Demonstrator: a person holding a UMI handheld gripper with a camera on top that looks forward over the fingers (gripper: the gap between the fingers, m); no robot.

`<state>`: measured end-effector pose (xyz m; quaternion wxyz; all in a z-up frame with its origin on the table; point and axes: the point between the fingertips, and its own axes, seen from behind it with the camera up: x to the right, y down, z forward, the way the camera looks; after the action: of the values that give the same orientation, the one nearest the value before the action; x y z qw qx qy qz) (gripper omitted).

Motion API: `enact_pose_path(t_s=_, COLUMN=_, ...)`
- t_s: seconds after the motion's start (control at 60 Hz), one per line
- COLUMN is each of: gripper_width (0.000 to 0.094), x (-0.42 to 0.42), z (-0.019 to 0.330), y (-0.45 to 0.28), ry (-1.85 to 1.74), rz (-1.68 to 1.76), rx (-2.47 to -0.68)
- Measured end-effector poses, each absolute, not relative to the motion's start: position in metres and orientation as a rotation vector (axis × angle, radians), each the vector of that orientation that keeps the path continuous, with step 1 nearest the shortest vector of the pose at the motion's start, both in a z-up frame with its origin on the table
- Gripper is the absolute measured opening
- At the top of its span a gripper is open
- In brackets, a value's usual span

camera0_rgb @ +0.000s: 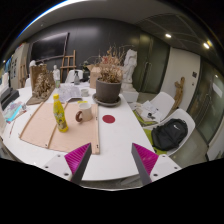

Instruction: Pour water

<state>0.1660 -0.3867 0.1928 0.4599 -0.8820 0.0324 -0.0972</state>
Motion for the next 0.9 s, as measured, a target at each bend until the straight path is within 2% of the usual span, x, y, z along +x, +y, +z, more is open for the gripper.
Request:
enact_pose_path(t_s=0.217, gripper_width=0.0839, x=0.135, z=0.188, y=-0.374, ry=0.059, rz=-0.211, rx=-2.161)
enact_pose_path(t_s=0.45, gripper_width=0.0834, x=0.045, z=0.164, y=-0.341, ry=-0.007, rz=-0.064, rx=-2.127)
enact_pose_path(t_s=0.7, gripper_width=0.0852, x=-0.045, z=0.130, y=-0.237, ry=-0.037, rz=0.020, rx=-2.017)
enact_pose_path(t_s=0.9, gripper_width=0.0833, x=-0.070, z=0.095, y=-0.148, ry=0.003, rz=-0.014, rx=-1.954)
